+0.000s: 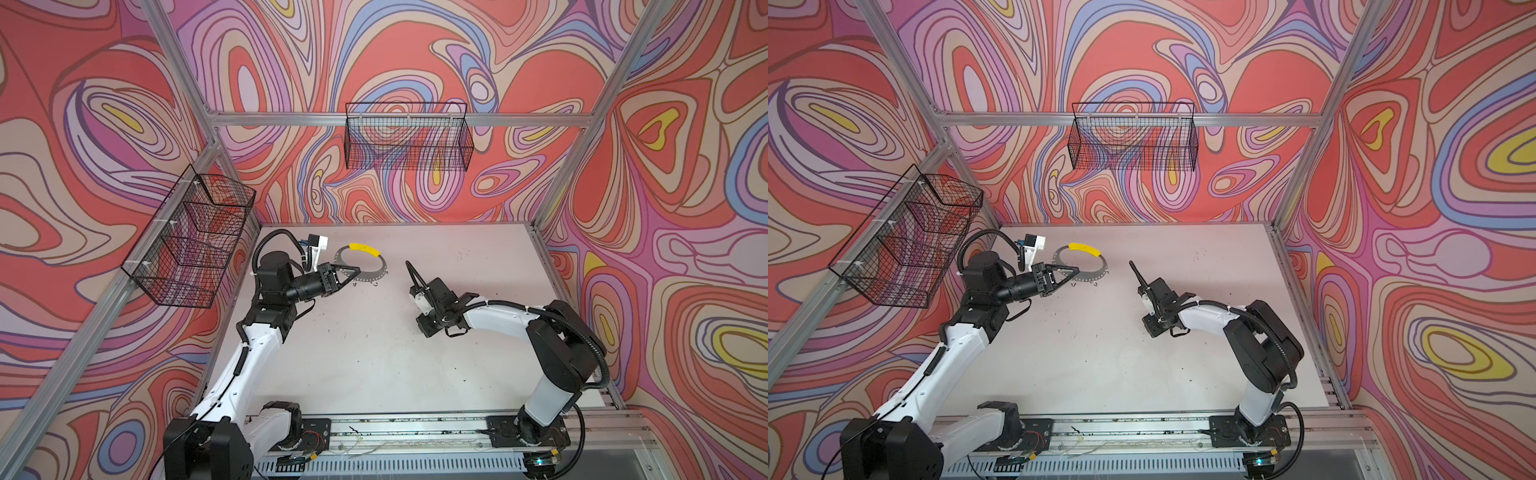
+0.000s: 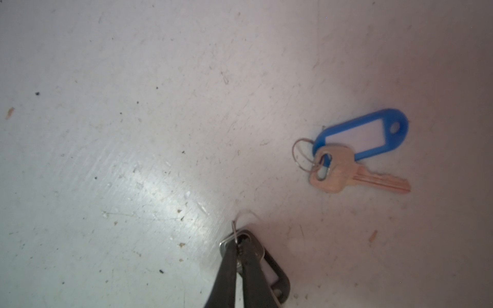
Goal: Put the keys on the keyring
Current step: 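Lift the black-tag key toward the ring held by the left gripper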
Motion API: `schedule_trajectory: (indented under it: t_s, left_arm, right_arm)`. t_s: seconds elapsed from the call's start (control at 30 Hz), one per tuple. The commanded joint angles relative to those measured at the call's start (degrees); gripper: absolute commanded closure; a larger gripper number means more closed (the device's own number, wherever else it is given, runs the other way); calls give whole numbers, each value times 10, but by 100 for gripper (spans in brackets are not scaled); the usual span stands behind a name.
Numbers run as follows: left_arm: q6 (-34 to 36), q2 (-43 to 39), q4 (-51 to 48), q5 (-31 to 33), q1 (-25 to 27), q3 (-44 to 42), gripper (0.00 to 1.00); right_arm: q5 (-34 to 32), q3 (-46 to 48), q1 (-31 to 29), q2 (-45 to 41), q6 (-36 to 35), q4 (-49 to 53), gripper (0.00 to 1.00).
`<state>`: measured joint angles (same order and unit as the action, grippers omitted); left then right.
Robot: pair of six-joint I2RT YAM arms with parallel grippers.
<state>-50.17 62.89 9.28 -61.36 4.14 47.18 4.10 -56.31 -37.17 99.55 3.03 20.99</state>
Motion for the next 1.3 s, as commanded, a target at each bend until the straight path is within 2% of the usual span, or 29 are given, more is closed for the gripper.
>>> schedule_trajectory:
  t_s: [0.0,0.07,0.4,0.6,0.77,0.87,0.97,1.27]
  left_arm:
    - [10,-15,-3,3,-5,9,100]
    - [10,-18,-9,8,-5,10,100]
    - [10,-37,-53,54,-5,34,100]
    - [17,-48,-119,123,-2,80,100]
    - [26,-45,-124,178,34,127,100]
    - [44,-35,-128,197,62,157,100]
    - [57,-29,-128,210,80,180,100]
    - [67,-33,-123,228,90,201,100]
  right_arm:
    - [5,-4,-1,2,-2,-8,96]
    - [6,-1,-1,-11,-5,-10,100]
    - [-4,3,-9,-121,-6,8,100]
    - [-5,-80,-47,-178,-20,76,100]
    - [71,-209,-51,-190,-20,131,100]
    - [134,-298,-52,-171,-18,164,100]
    - [169,-362,-52,-154,-16,182,100]
    - [217,-421,-58,-139,0,190,100]
